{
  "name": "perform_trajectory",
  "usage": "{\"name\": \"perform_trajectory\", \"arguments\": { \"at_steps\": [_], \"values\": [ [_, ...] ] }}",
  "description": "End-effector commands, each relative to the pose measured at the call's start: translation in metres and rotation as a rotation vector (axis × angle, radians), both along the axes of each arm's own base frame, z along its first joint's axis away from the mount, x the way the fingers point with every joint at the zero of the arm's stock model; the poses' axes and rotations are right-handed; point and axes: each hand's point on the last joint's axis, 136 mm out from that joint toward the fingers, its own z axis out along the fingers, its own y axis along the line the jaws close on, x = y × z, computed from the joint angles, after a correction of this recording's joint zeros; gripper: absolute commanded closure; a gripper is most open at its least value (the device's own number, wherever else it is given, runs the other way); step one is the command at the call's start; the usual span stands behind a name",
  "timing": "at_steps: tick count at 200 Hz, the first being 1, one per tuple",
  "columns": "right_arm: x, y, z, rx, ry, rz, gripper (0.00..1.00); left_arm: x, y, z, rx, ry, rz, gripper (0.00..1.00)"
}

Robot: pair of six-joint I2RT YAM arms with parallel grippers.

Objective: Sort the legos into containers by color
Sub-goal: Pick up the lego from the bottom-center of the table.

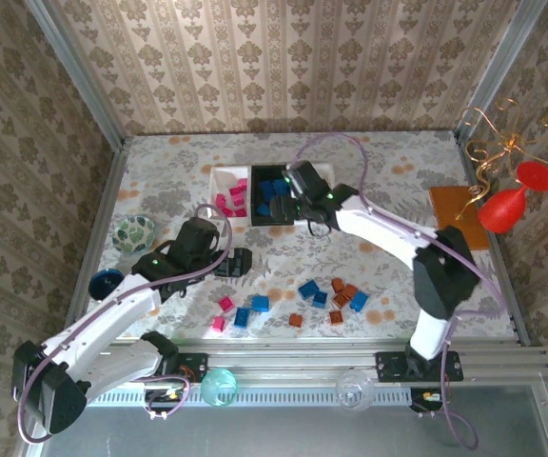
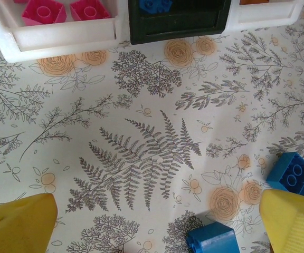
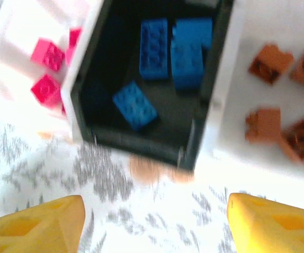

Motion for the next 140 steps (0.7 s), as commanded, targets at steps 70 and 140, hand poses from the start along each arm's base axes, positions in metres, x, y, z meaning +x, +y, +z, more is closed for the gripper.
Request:
{"name": "perform_trajectory", "arguments": {
  "at_steps": [70, 140],
  "values": [
    [-0.166, -0.067, -0.081, -0.163, 0.383, 0.001, 0.33, 0.014, -0.004, -0.001, -0.035, -0.010, 0.016, 0.00],
    [-0.194, -0.063, -0.098, -0.278, 0.433, 0.114, 0.33, 0.014, -0.002, -0.008, -0.053, 0.005, 0.026, 0.00]
  ]
}}
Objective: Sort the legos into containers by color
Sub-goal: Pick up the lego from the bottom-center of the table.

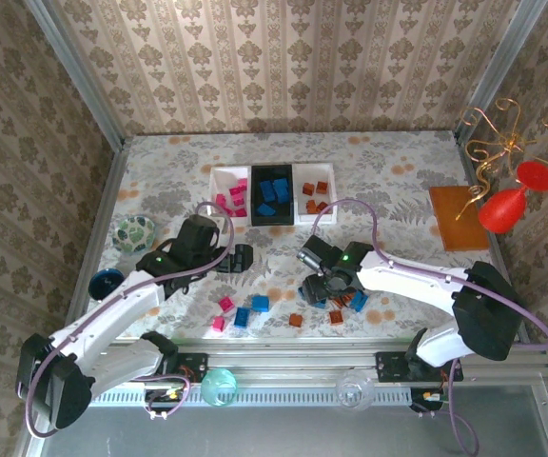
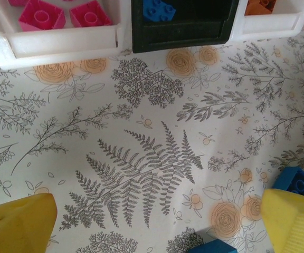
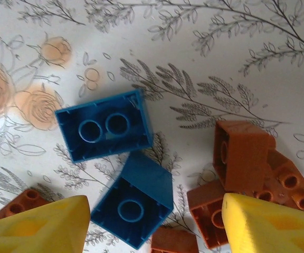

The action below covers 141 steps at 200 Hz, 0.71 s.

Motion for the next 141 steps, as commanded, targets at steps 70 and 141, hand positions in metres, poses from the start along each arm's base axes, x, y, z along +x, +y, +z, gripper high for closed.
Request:
{"name": "perform_trajectory", "arguments": {
  "at_steps": [70, 141],
  "values": [
    [-0.014, 0.007, -0.028, -0.090, 0.078, 0.091, 0.42, 0.003, 0.001, -0.001, -0.023, 0.008, 0.011, 0.00],
    [-0.022, -0.003, -0.022, -0.130, 0.099, 0.128, 0.37, 0.003, 0.002, -0.002, -0.024, 0.014, 0.010, 0.00]
  ]
}}
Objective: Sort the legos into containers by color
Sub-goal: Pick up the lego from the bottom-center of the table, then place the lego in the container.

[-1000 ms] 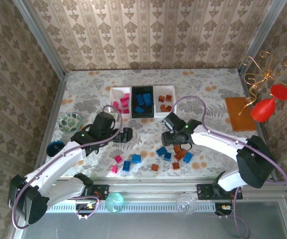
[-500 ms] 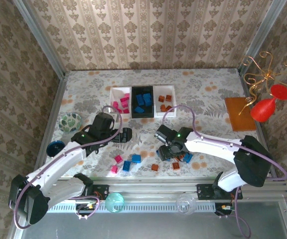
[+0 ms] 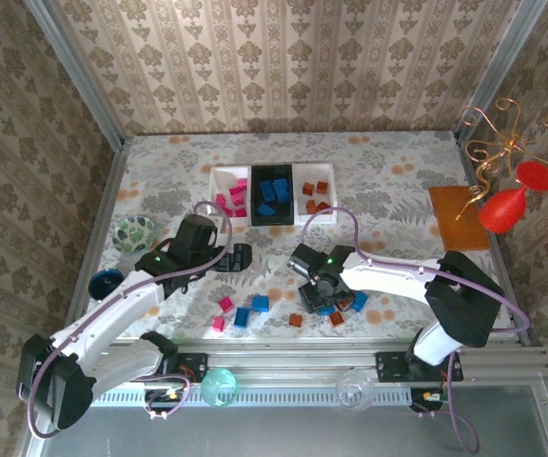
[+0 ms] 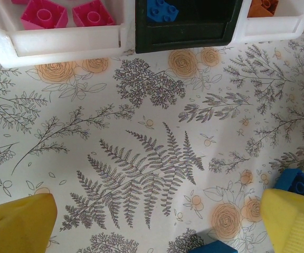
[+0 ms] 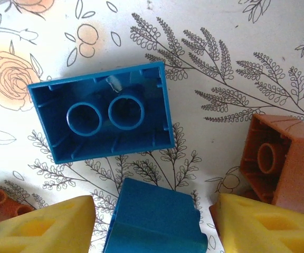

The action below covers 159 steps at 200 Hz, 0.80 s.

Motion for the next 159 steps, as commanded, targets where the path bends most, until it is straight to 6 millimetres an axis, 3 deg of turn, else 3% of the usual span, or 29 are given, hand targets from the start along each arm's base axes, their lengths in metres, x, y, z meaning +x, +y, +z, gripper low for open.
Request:
{"name": "perform_trajectory", "arguments": {
  "at_steps": [1, 42, 93, 128, 159],
  "values": [
    [-0.009, -0.009, 0.008, -0.040, 0.021, 0.035, 0.37, 0.001, 0.001, -0.002, -0.010, 0.009, 0.004, 0.00],
    [-0.022, -0.015, -0.005, -0.057, 0.064, 0.043, 0.41, 0.001, 0.000, -0.005, -0.016, 0.012, 0.009, 0.00],
    [-0.012, -0.003, -0.005, -0.025, 0.026, 0.046, 0.55, 0.002, -0.001, -0.002, -0.014, 0.013, 0.002, 0.00],
    [0.015, 0.004, 0.038, 0.036, -0.103, 0.044, 0.64, 0.002, -0.002, 0.004, -0.028, -0.001, -0.004, 0.00],
    [0.068, 0.021, 0.089, 0.181, -0.246, -0.016, 0.65, 0.003, -0.004, 0.009, -0.042, -0.018, -0.010, 0.00]
  ]
}}
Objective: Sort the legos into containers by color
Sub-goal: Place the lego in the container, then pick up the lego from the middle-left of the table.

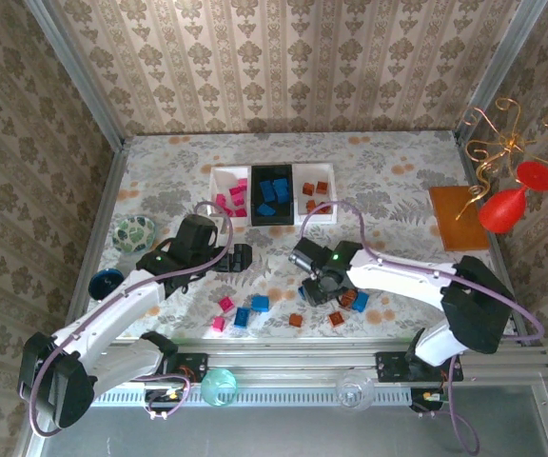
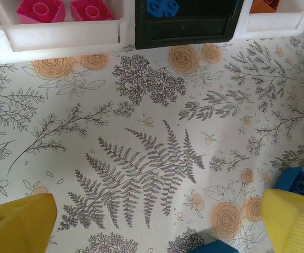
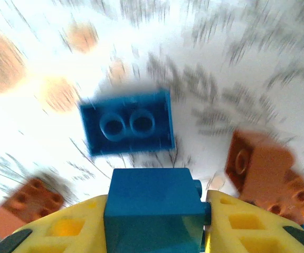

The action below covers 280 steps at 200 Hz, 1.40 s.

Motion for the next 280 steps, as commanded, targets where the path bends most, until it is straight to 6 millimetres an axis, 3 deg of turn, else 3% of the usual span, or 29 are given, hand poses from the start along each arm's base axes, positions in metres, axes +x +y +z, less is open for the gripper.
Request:
{"name": "perform_trajectory", "arguments": {
  "at_steps": [1, 33, 64, 89, 110, 125, 144, 177, 209, 242, 280],
  "values": [
    [0.047, 0.012, 0.049, 0.112, -0.150, -0.038, 0.65, 0.003, -0.003, 0.014, -0.038, -0.034, -0.006, 0.00],
    [0.131, 0.052, 0.083, 0.254, -0.302, -0.089, 0.66, 0.004, -0.007, 0.017, -0.052, -0.031, -0.015, 0.00],
    [0.208, 0.081, 0.083, 0.301, -0.335, -0.142, 0.66, 0.001, -0.008, 0.016, -0.037, -0.012, -0.027, 0.00],
    [0.247, 0.098, 0.064, 0.302, -0.313, -0.168, 0.66, -0.001, -0.010, 0.013, -0.038, -0.005, -0.037, 0.00],
    [0.268, 0.106, 0.051, 0.296, -0.304, -0.184, 0.64, -0.002, -0.015, 0.012, -0.047, 0.008, -0.058, 0.01],
    [0.279, 0.109, 0.051, 0.306, -0.315, -0.194, 0.50, -0.002, -0.020, 0.009, -0.044, 0.023, -0.082, 0.01],
    [0.285, 0.106, 0.062, 0.343, -0.322, -0.218, 0.32, -0.004, -0.031, 0.007, -0.033, 0.039, -0.127, 0.01],
    [0.276, 0.083, 0.095, 0.406, -0.371, -0.269, 0.28, -0.010, -0.060, 0.000, -0.005, 0.067, -0.235, 0.02],
    [0.252, 0.017, 0.097, 0.431, -0.377, -0.452, 0.28, -0.020, -0.100, -0.006, 0.020, 0.075, -0.384, 0.03],
    [0.221, -0.051, 0.099, 0.454, -0.409, -0.617, 0.28, -0.033, -0.145, -0.024, 0.099, 0.085, -0.557, 0.06],
    [0.198, -0.088, 0.111, 0.442, -0.443, -0.670, 0.27, -0.045, -0.185, -0.051, 0.197, 0.102, -0.697, 0.11]
  ]
}}
